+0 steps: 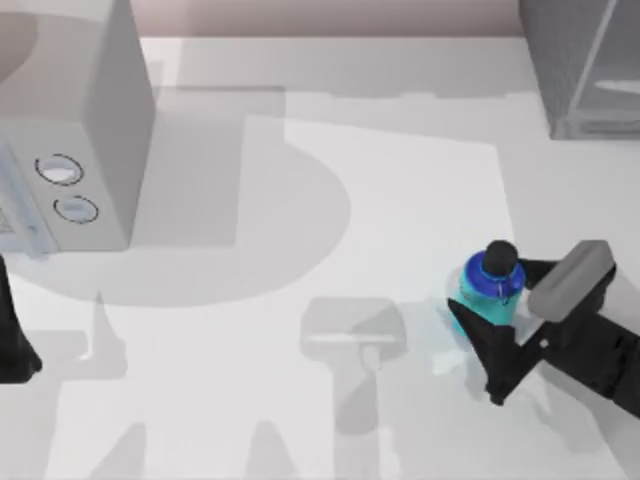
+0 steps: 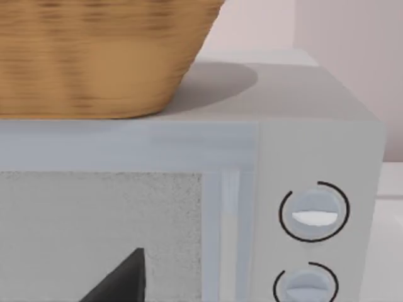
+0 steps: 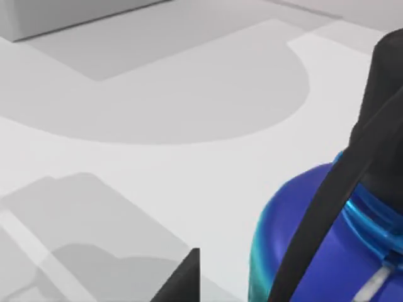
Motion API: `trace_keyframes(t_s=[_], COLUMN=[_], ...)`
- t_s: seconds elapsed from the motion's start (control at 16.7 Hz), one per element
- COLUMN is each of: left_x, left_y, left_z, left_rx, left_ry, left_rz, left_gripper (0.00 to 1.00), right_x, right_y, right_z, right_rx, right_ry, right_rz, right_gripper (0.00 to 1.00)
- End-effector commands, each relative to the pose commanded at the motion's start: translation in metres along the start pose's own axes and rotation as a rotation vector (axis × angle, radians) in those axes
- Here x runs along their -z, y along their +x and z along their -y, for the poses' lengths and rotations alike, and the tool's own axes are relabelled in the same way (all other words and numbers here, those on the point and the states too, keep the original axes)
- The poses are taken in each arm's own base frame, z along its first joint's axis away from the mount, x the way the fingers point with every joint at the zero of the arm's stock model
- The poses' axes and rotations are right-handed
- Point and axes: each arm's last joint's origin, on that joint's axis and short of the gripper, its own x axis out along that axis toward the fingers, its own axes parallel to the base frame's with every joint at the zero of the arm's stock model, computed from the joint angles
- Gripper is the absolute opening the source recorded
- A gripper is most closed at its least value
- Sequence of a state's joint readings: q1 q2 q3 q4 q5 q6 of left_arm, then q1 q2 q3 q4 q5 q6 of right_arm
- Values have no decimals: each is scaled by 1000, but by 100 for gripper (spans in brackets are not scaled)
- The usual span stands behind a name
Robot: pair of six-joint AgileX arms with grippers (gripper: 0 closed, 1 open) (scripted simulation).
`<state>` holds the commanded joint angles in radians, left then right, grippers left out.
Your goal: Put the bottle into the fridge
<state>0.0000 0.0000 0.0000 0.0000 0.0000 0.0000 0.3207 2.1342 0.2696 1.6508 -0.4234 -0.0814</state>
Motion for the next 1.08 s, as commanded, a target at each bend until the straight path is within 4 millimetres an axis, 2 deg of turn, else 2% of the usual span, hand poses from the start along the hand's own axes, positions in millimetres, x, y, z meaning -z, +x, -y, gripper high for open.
trace_keyframes(t_s=[0.42,1.08], left_x=[0,0], left_y=[0,0], left_z=[0,0], left_rx=[0,0], left_ry=[0,0], left_rz=[0,0], left_gripper=[100,100], right_x=[0,-1], right_y=[0,-2], right_z=[0,3], right_rx=[0,1], right_ry=[0,-8], right_rz=[0,-3], right_gripper=[3,1])
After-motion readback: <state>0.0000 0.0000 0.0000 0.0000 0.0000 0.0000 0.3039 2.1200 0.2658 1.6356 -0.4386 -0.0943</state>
